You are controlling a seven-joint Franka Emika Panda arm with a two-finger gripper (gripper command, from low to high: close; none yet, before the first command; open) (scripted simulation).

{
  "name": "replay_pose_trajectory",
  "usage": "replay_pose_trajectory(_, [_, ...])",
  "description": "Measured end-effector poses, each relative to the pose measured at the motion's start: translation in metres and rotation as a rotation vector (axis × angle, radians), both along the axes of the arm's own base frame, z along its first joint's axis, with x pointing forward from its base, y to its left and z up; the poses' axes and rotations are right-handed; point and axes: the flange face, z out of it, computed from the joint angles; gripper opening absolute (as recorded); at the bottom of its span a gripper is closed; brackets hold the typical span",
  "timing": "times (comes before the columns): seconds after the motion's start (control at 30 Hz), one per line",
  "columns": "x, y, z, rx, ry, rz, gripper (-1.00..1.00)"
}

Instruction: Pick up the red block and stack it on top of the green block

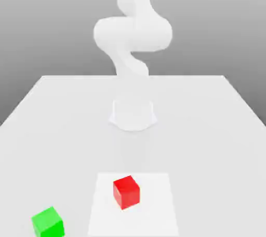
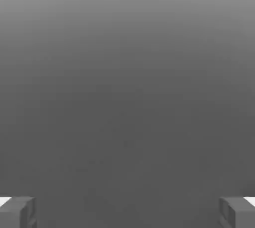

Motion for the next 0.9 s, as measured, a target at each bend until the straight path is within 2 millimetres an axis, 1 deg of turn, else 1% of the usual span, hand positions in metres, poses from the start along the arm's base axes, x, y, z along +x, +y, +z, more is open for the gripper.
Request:
replay_pose_trajectory(0.07, [0.026,-0.001,-0.047,-0.037,0.077,0.033,0.0])
replay_pose_trajectory(0.17, [0.052,-0.004,-0.115,-0.081,0.184,0.085,0.0])
replay_pose_trajectory(0.23, [0.064,-0.006,-0.161,-0.105,0.254,0.122,0.0])
replay_pose_trajectory(0.33, [0.071,-0.01,-0.23,-0.132,0.358,0.183,0.0])
replay_pose_trajectory(0.4, [0.07,-0.012,-0.276,-0.145,0.427,0.226,0.0])
replay_pose_trajectory(0.47, [0.064,-0.013,-0.32,-0.153,0.495,0.271,0.0])
replay_pose_trajectory(0.53, [0.054,-0.015,-0.363,-0.157,0.562,0.318,0.0])
replay_pose_trajectory(0.63, [0.032,-0.016,-0.423,-0.154,0.659,0.392,0.0])
replay_pose_trajectory(0.7, [0.022,-0.015,-0.453,-0.15,0.694,0.421,0.0])
replay_pose_trajectory(0.87, [0.019,-0.016,-0.508,-0.149,0.706,0.43,0.0])
replay_pose_trajectory(0.9, [0.018,-0.016,-0.515,-0.149,0.706,0.43,-1.0])
